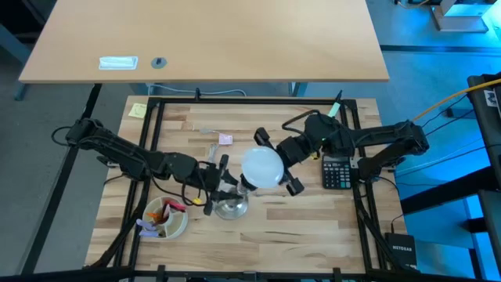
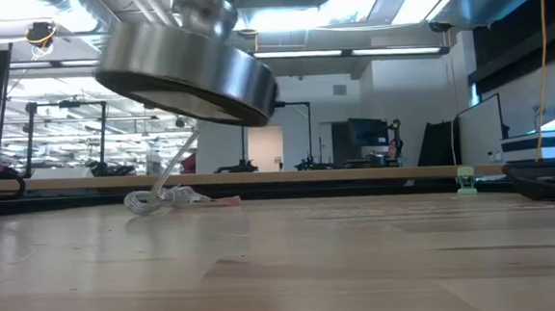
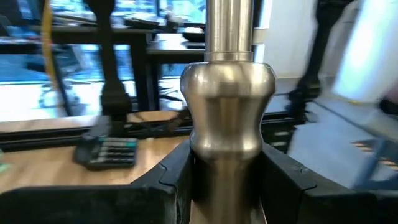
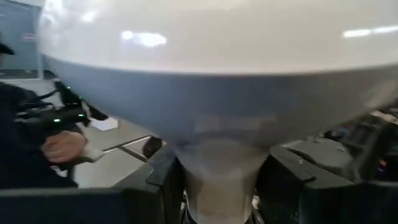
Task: Screw lightbulb
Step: Remove the white lightbulb from the silver lamp
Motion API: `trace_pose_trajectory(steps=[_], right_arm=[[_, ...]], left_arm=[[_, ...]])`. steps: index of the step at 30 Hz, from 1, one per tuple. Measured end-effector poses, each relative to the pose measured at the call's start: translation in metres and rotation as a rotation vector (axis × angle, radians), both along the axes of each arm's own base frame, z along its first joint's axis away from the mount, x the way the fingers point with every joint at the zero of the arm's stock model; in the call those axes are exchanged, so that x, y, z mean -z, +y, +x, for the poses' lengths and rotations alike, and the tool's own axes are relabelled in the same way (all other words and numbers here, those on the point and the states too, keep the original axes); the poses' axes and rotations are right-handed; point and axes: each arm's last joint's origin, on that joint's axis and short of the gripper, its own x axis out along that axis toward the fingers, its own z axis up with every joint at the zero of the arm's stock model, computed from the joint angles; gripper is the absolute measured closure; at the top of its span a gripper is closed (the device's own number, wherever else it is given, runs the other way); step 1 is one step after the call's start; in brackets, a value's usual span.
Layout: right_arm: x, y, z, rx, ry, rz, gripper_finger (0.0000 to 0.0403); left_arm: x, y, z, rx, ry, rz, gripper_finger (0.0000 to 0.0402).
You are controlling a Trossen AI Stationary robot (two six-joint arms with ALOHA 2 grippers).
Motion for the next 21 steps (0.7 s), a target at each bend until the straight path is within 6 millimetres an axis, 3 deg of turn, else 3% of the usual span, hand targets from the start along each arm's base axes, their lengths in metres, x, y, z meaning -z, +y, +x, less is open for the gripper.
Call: trace_pose_trajectory(steps=[2,7,9,13,21], right_arm=[[-0.001,-0.001,-0.001,0.026,0.004,0.003,0.0212],[-0.005,-0.008,-0.013,0.217,0.066,0.007,0.0042],[-0.009,-0.012,-0.023,0.330,0.098,0.007,0.0019],[-0.016,-0.018,-0.045,0.428,0.143,-0.035,0.0054],[-0.029,-0.022,-0.077,0.438,0.157,-0.040,0.0107]], left_arm=[[0.000,0.000,0.000,-0.059,-0.001,0.021,0.0279],[-0.002,-0.001,-0.003,-0.196,-0.019,0.056,0.0279],[-0.003,-0.002,-0.004,-0.253,-0.022,0.063,0.0279],[-0.006,-0.002,-0.008,-0.340,-0.031,0.087,0.0279],[-0.010,-0.003,-0.013,-0.512,-0.046,0.145,0.0279]])
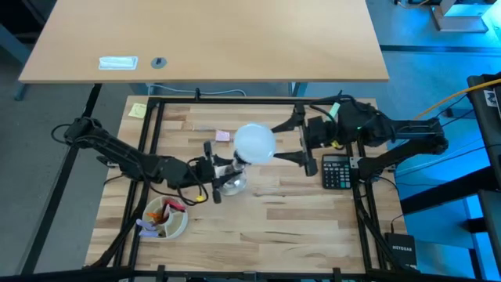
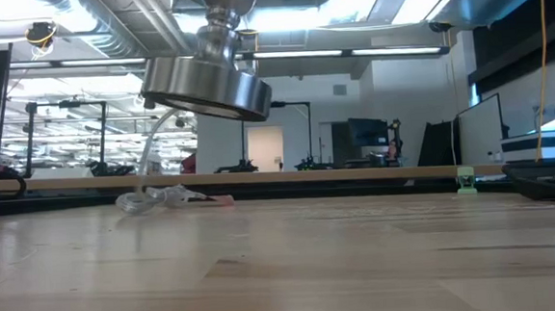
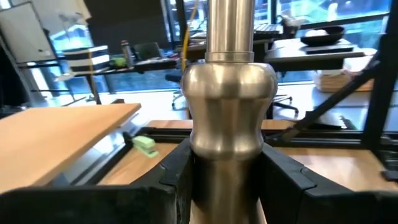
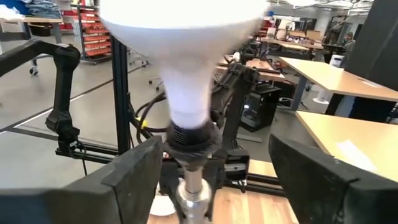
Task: Screw lightbulb
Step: Remove the white lightbulb from the silver lamp
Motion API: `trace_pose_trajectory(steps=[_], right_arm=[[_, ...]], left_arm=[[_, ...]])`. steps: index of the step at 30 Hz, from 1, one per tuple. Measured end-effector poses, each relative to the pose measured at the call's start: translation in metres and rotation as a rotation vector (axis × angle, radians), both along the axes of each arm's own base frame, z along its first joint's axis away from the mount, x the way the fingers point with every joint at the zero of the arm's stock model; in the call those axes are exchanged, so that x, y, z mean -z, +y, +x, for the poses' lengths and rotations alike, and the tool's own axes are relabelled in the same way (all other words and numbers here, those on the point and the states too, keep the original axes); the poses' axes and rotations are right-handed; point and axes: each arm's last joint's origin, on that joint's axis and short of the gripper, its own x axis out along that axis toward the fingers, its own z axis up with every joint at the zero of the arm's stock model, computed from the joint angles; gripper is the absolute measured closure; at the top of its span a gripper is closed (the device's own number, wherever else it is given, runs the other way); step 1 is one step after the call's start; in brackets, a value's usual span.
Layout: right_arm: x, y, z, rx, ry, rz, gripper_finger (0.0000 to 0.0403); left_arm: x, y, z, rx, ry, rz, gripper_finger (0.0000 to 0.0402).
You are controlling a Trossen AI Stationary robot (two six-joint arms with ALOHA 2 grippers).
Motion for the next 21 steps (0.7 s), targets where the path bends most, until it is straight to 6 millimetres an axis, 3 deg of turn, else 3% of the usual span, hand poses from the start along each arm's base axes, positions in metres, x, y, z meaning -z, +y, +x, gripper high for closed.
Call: trace_pose_trajectory(steps=[9,12,18,21], right_arm=[[0.004,0.001,0.006,0.000,0.020,-0.003,0.0115],[0.007,0.001,0.008,0.010,0.043,-0.006,0.0114],[0.014,-0.001,0.007,0.052,0.113,-0.028,0.0114],[0.019,-0.001,0.007,0.054,0.148,-0.014,0.0114]], left_arm=[[-0.001,0.010,0.005,0.036,-0.019,-0.027,0.0260],[0.001,0.012,0.006,0.028,-0.003,-0.024,0.0281],[0.005,0.016,0.007,0.008,0.037,-0.014,0.0282],[0.007,0.017,0.007,-0.084,0.034,-0.009,0.0282]])
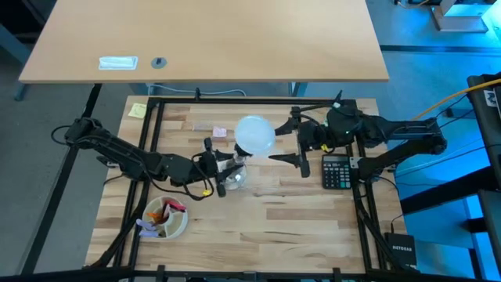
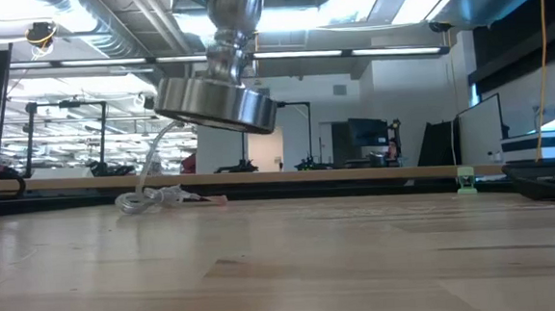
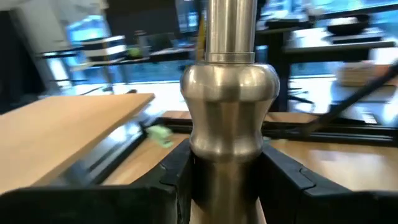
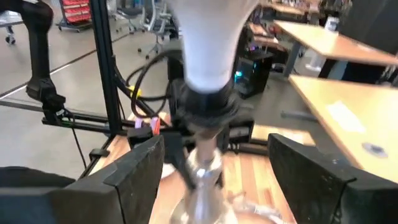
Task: Screw lightbulb
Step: Remove the white lightbulb from the silver lamp
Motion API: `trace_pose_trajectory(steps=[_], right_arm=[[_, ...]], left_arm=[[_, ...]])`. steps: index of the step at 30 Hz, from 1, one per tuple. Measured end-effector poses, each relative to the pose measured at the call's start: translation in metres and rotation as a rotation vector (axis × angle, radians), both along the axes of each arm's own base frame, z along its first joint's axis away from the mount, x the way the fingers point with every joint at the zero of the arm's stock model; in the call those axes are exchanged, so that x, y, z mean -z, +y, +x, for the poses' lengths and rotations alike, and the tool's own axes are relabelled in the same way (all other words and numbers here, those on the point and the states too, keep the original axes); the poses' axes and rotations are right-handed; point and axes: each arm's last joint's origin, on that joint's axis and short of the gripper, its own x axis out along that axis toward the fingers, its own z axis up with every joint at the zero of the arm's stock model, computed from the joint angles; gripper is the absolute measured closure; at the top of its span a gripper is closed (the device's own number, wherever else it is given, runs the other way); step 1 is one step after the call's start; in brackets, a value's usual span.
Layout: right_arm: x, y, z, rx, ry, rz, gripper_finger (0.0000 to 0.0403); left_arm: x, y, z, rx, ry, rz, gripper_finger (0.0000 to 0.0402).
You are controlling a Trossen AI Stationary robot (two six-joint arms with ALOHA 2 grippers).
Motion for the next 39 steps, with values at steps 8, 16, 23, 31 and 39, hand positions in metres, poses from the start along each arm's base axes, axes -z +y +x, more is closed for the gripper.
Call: trace_pose_trajectory(steps=[8,16,23,31,39], right_arm=[[0.020,0.006,0.016,0.159,-0.153,0.033,0.0114],[0.038,0.015,0.053,0.324,-0.435,0.071,0.0113],[0.046,0.017,0.081,0.323,-0.567,0.075,0.0113],[0.032,0.017,0.097,0.316,-0.558,0.006,0.0119],[0.030,0.017,0.098,0.318,-0.533,-0.002,0.0231]], left_arm=[[0.013,-0.006,0.003,-0.357,0.020,0.063,0.0282],[0.015,-0.014,0.007,-0.495,-0.005,0.087,0.0282],[0.012,-0.016,0.007,-0.516,0.004,0.102,0.0282],[0.012,-0.017,0.007,-0.508,0.011,0.112,0.0282],[0.012,-0.019,0.006,-0.501,0.013,0.113,0.0282]])
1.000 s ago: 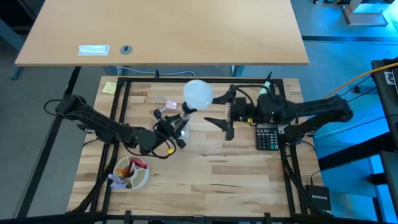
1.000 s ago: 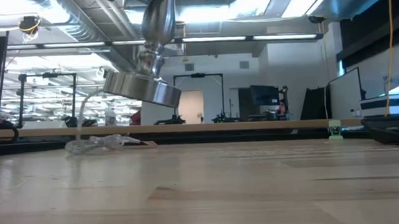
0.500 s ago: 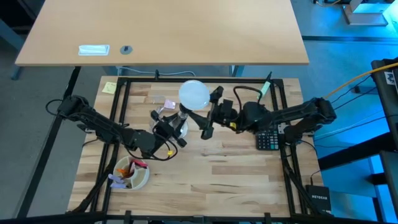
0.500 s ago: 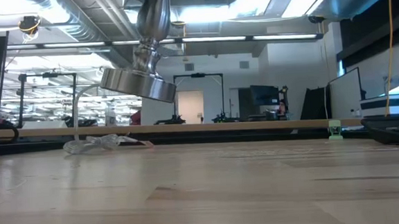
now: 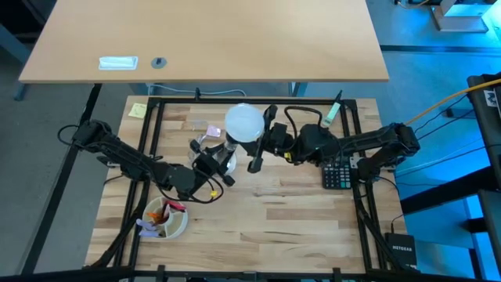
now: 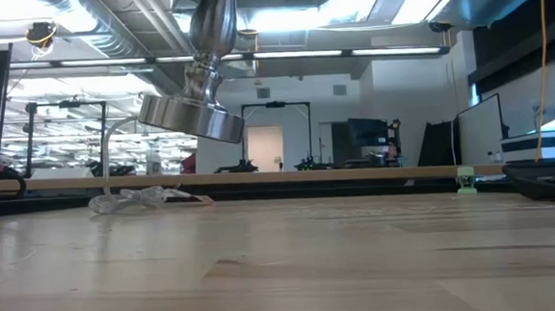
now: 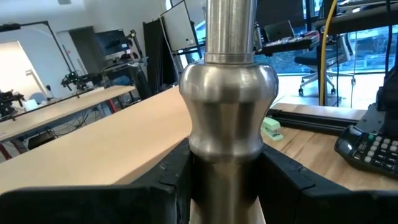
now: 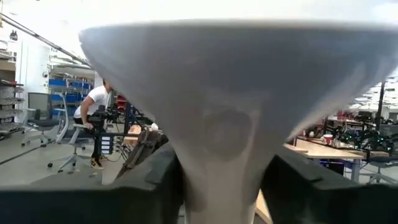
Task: Screw lightbulb
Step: Remove the white lightbulb from the silver lamp
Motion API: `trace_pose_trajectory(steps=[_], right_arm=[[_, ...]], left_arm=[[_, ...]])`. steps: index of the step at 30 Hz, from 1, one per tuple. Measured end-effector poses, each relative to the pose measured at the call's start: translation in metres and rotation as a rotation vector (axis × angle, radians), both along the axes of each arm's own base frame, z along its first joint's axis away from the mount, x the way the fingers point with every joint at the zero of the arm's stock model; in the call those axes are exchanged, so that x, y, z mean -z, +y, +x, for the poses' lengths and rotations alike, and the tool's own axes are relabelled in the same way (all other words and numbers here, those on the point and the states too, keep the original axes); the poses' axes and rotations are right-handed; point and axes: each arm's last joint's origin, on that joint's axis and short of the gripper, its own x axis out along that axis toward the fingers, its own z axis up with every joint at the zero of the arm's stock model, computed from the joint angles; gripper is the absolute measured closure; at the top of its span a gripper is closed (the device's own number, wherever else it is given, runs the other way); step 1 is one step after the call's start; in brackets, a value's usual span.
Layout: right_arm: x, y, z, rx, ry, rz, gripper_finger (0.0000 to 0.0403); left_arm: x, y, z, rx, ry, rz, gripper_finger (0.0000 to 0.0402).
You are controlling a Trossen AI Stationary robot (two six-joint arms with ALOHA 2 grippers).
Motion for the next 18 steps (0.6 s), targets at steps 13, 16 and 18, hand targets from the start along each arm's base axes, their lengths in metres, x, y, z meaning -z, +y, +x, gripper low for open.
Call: trace_pose_trajectory(steps=[13,16,18], right_arm=[[-0.010,0.007,-0.017,-0.283,0.083,-0.065,0.0243],[-0.011,0.013,-0.023,-0.541,0.107,-0.116,0.0243],[-0.010,0.018,-0.025,-0.714,0.118,-0.151,0.0243]], left_arm=[[-0.004,-0.025,-0.006,0.360,0.037,0.058,0.0282],[-0.003,-0.030,-0.003,0.604,0.023,0.033,0.0282],[-0.001,-0.031,0.000,0.786,0.023,-0.004,0.0282]])
